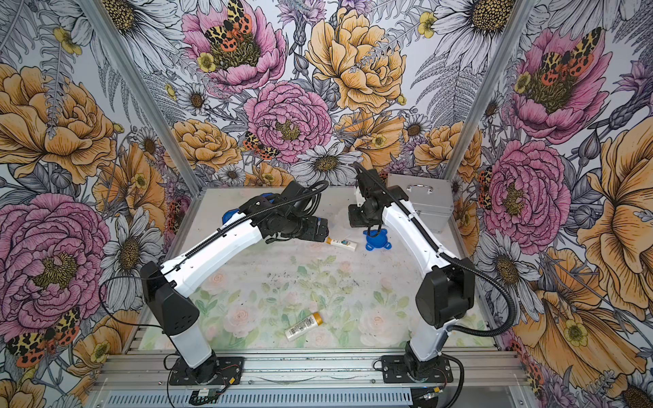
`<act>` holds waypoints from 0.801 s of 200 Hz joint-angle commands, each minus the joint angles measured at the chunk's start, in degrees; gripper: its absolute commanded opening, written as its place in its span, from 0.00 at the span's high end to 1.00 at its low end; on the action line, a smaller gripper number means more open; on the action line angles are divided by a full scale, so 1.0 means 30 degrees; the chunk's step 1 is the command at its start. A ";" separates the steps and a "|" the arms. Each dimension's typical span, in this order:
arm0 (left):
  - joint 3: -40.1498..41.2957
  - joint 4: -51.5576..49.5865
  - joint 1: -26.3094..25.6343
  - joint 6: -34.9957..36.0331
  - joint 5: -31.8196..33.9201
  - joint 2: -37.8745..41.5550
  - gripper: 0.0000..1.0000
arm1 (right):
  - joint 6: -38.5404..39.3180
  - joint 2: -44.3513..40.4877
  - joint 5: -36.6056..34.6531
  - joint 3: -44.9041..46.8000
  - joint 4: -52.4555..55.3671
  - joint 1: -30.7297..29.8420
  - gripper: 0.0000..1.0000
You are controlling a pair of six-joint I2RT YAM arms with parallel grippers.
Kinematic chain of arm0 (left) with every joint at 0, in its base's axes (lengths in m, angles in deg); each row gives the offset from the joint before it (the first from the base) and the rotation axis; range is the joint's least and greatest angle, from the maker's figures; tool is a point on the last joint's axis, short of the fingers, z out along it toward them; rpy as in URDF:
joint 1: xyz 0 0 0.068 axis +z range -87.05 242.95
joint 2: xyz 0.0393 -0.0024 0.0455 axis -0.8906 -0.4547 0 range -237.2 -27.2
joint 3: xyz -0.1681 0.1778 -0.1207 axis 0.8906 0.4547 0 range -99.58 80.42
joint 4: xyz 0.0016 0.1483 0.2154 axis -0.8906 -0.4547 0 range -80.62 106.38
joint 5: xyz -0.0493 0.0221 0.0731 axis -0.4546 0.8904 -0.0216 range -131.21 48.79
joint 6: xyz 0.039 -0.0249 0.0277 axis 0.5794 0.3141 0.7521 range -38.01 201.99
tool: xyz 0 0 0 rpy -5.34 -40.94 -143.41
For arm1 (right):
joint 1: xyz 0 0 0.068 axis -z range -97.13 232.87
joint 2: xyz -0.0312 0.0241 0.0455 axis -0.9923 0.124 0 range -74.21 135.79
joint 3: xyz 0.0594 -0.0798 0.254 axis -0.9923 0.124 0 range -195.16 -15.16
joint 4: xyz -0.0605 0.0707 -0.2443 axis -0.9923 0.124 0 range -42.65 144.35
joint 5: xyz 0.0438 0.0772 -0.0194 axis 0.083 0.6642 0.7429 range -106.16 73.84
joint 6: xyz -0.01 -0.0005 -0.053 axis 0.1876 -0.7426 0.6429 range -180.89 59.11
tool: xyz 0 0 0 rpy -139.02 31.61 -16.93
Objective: Pack away toiletry kits
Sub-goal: Pick up the container from the center of the board.
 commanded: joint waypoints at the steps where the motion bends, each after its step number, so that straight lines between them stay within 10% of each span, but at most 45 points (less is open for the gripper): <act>1: 0.0330 0.0393 0.0495 -0.0415 -0.0441 -0.0032 0.02 | -0.0989 -0.1370 0.0167 0.1225 0.0336 -0.0770 1.00; 160: 0.2195 0.0980 0.1199 -0.0357 -0.0434 0.0190 0.02 | -0.2731 -0.1540 0.0845 0.6158 -0.2219 -0.3248 1.00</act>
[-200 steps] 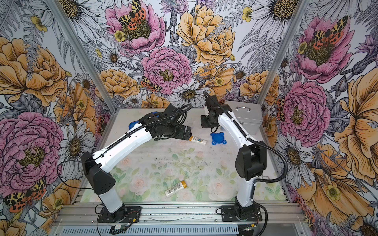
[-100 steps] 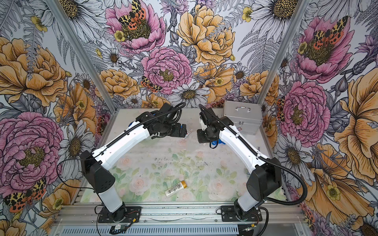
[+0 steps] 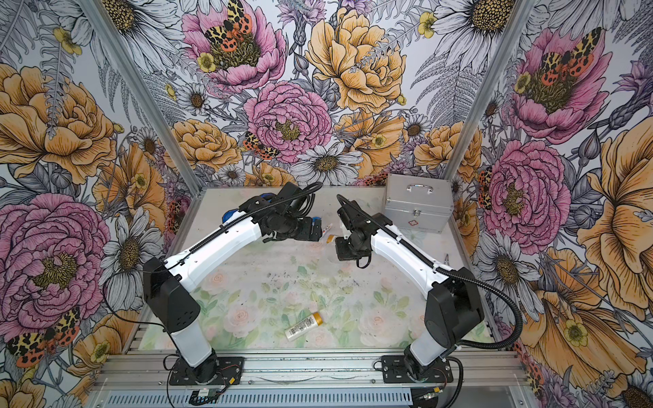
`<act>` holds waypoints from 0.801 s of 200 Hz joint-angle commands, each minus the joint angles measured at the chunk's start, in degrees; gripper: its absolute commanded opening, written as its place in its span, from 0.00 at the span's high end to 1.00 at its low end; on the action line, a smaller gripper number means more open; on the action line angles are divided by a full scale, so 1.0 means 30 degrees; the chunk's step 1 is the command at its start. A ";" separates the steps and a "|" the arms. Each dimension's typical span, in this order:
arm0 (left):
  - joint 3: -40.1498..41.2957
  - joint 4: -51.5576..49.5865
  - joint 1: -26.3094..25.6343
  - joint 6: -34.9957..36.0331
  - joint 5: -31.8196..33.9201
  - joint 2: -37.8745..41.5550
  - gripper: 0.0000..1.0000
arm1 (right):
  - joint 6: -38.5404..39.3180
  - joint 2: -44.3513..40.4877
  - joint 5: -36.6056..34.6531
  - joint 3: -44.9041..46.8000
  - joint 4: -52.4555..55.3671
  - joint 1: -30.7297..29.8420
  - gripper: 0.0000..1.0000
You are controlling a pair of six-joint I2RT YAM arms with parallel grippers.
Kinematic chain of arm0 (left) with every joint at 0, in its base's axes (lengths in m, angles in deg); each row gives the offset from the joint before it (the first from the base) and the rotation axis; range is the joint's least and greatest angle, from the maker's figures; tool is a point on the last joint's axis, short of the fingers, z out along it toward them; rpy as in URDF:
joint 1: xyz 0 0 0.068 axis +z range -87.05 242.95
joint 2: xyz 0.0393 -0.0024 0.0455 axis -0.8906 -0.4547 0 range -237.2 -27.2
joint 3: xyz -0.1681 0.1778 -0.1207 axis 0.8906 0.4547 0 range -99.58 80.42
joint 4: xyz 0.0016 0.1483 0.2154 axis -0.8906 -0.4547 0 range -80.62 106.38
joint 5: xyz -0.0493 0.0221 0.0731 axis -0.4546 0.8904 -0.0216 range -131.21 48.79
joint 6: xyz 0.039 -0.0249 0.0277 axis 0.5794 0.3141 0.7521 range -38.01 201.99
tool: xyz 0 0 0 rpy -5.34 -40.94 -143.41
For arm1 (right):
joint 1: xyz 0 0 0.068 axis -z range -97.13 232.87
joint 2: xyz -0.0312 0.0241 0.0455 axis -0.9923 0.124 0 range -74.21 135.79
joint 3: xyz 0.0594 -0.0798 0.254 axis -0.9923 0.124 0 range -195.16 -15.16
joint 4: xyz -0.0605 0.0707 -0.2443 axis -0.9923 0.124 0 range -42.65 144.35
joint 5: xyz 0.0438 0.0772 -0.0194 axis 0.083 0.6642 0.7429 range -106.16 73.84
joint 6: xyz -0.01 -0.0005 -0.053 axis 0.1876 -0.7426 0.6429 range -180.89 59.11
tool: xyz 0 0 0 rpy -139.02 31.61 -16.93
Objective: Pack away toiletry kits
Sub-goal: Pick up the container from the center of the board, then place the container at the center of the board.
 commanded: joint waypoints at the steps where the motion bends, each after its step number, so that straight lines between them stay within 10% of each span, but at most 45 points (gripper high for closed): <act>1: 0.0679 0.0477 0.0166 -0.0357 0.0142 0.0420 0.02 | -0.0239 0.0289 0.0209 0.0347 -0.0846 -0.0182 1.00; 101: 0.3054 0.0791 0.0987 -0.0941 0.0192 0.1011 0.02 | -0.0151 0.1332 -0.0337 0.1484 -0.1343 -0.0740 1.00; 160: 0.5829 0.0770 0.1017 -0.0348 -0.1471 0.3131 0.01 | -0.0364 0.1263 -0.0393 0.1002 -0.1297 -0.0796 0.67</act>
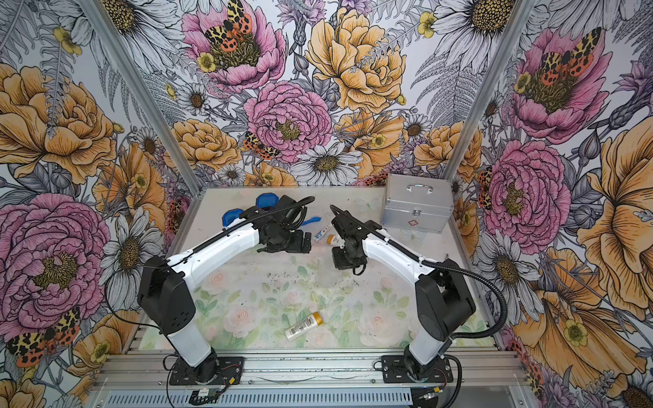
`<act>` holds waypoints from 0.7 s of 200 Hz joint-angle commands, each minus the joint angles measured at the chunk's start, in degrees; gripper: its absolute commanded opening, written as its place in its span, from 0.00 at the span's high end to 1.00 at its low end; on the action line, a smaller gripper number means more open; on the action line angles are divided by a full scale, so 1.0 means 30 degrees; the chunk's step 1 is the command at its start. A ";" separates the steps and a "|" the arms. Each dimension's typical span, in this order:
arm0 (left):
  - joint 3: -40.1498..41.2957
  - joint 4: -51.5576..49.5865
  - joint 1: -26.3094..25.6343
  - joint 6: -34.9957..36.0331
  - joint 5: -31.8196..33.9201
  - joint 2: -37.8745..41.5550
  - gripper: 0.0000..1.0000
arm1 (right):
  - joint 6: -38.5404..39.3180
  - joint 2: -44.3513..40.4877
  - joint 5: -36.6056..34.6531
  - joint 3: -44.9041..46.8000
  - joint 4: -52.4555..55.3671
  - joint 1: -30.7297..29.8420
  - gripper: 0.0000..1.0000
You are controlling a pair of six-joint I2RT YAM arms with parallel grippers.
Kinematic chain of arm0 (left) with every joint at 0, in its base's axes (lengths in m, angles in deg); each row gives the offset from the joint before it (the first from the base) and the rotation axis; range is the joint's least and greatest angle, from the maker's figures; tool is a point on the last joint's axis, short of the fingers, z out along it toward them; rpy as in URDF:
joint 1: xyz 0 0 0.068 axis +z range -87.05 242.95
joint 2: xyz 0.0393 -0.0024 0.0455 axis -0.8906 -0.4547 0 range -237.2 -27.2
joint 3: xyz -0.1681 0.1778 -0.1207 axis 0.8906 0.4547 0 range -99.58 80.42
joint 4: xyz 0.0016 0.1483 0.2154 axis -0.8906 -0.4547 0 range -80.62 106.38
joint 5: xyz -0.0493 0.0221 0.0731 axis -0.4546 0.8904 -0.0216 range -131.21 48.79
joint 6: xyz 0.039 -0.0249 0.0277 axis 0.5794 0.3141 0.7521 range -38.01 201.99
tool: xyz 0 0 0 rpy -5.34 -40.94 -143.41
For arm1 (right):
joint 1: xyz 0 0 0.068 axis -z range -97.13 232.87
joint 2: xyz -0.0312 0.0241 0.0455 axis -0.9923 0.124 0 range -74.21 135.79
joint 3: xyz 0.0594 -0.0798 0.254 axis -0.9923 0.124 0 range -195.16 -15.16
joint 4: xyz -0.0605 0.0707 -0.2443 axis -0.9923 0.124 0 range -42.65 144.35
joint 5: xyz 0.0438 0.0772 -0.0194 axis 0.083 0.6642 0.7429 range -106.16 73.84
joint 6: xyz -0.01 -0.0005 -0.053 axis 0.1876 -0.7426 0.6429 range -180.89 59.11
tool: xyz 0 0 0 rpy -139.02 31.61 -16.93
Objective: Pack away toiletry kits
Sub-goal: Place the container at the center of the board.
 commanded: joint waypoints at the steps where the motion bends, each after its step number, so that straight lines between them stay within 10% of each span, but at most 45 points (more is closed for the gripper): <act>1: 0.1475 0.0150 0.0121 0.0121 -0.1167 0.2135 0.01 | -0.0170 0.0120 -0.0284 -0.0502 -0.0365 -0.0141 0.67; 140: 0.9892 0.2784 -0.7204 -0.1992 -0.1928 0.6454 0.01 | -0.0182 -0.0214 0.1008 -0.2347 -0.0460 -0.0209 0.59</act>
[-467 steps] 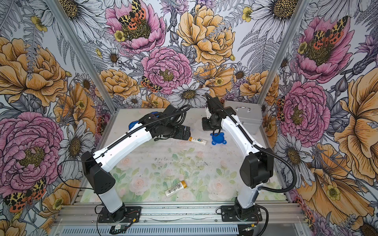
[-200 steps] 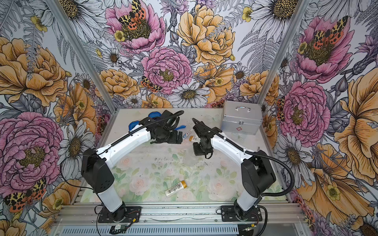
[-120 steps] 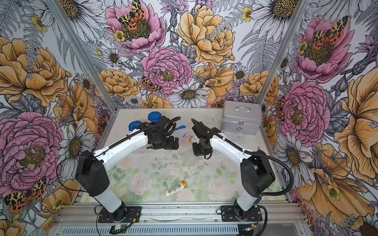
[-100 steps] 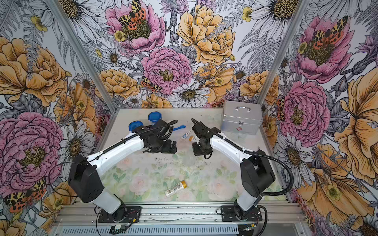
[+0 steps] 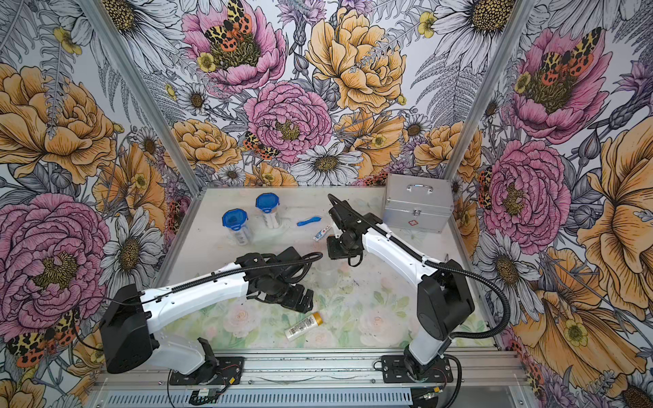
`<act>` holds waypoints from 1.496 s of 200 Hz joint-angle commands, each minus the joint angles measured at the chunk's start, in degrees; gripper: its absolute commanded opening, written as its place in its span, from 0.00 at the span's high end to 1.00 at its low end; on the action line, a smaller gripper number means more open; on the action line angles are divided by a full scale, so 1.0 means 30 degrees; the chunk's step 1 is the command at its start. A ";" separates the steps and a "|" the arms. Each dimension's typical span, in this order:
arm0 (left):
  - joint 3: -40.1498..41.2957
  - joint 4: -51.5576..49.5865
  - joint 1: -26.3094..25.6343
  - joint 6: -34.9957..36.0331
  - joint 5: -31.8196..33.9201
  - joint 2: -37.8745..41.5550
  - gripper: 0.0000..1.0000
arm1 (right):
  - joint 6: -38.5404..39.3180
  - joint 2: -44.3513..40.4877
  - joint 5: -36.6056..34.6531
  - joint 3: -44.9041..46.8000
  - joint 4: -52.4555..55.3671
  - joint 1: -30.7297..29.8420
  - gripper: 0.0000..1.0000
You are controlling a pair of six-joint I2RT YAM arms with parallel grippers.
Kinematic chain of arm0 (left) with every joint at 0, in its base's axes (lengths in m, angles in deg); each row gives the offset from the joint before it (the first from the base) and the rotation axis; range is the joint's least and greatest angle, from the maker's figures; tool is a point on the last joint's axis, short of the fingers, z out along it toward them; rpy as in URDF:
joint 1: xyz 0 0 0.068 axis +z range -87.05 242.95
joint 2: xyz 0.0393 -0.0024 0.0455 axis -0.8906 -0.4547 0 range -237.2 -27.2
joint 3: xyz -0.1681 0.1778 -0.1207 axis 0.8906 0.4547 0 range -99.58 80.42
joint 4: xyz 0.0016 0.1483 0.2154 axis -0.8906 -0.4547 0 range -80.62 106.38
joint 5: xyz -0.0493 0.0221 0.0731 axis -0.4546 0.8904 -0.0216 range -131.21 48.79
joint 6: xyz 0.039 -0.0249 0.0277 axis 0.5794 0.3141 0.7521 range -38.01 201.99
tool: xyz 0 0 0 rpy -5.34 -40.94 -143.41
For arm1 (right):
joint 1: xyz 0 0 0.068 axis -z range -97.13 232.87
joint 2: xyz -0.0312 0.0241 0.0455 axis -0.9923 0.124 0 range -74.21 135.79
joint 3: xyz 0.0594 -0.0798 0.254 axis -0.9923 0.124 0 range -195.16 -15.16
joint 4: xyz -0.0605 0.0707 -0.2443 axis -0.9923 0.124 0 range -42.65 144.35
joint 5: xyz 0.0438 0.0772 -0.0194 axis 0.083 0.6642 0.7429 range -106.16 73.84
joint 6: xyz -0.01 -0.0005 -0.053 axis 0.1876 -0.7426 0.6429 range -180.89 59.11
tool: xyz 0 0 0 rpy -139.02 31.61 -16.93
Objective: Pack away toiletry kits
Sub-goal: Place the container at the center of the board, then pick up the toiletry item from the center of the board.
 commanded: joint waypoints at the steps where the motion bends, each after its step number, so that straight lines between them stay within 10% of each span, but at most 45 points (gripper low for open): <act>1: 0.1102 0.1635 -0.1106 -0.0477 0.0784 0.1069 0.01 | -0.0175 -0.0358 0.0340 -0.0208 -0.0179 -0.0117 0.59; 111: 0.2244 0.3341 -0.4005 0.0790 0.3265 -0.2792 0.15 | -0.0906 -0.2117 0.1443 0.0443 -0.0184 0.0924 0.47; 183: 0.3397 0.3814 -0.5131 0.0511 0.4100 -0.3198 0.45 | -0.1380 -0.3323 0.1815 0.1430 -0.0188 0.1930 0.46; 235: 0.4133 0.3814 -0.5406 0.0549 0.5025 -0.0374 0.82 | -0.1314 -0.5338 0.4486 0.3333 -0.0051 0.3072 0.41; 299: 0.2434 0.2581 -0.3043 0.0674 0.4676 0.6295 0.83 | 0.1073 -0.6126 1.0499 0.2966 -0.0117 0.1817 0.30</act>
